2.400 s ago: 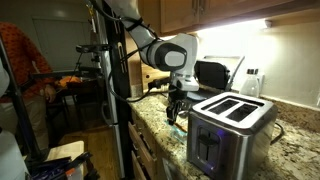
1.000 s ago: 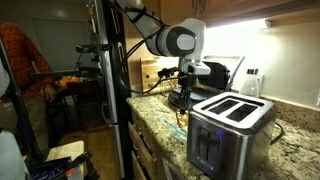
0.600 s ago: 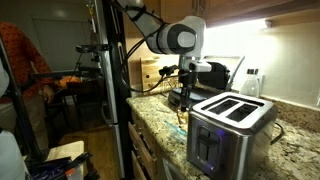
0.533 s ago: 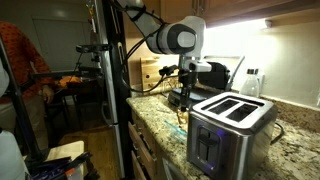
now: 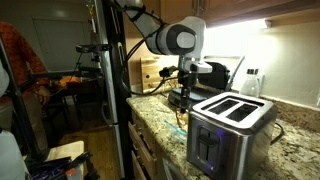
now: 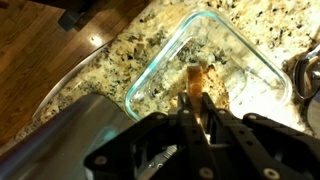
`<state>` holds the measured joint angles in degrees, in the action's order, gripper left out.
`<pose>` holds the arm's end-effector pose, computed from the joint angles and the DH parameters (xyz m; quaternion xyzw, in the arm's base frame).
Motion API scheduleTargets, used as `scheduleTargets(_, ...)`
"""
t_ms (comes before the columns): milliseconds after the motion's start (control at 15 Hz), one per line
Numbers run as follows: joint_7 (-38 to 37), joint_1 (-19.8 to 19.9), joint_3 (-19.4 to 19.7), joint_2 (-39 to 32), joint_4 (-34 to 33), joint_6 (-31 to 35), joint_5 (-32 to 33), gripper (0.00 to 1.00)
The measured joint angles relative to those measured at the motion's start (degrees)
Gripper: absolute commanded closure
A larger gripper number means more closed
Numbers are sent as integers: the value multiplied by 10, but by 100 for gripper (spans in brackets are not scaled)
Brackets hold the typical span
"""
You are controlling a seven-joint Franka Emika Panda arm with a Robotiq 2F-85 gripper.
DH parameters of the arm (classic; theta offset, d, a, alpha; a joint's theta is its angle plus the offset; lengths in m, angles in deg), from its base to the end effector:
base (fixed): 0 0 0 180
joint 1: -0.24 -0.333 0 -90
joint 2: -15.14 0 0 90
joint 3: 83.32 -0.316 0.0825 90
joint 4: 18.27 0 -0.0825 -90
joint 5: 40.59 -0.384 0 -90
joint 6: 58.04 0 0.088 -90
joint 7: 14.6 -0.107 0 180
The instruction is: Put one slice of bread inside the toaster
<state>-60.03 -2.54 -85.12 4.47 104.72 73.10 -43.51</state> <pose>0.5557 0.0455 0.3122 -0.9305 0.3651 0.0291 0.0104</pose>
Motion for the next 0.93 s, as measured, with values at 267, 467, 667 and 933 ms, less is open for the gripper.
scheduleTargets(267, 14, 0, 4, 14, 7, -5, 1, 93)
scheduleTargets(467, 32, 0, 4, 34, 10, -25, 2, 93)
scheduleTargets(667, 54, 0, 5, 57, 14, -51, 4, 93)
scheduleTargets(933, 80, 1, 6, 87, 16, -97, 22, 93)
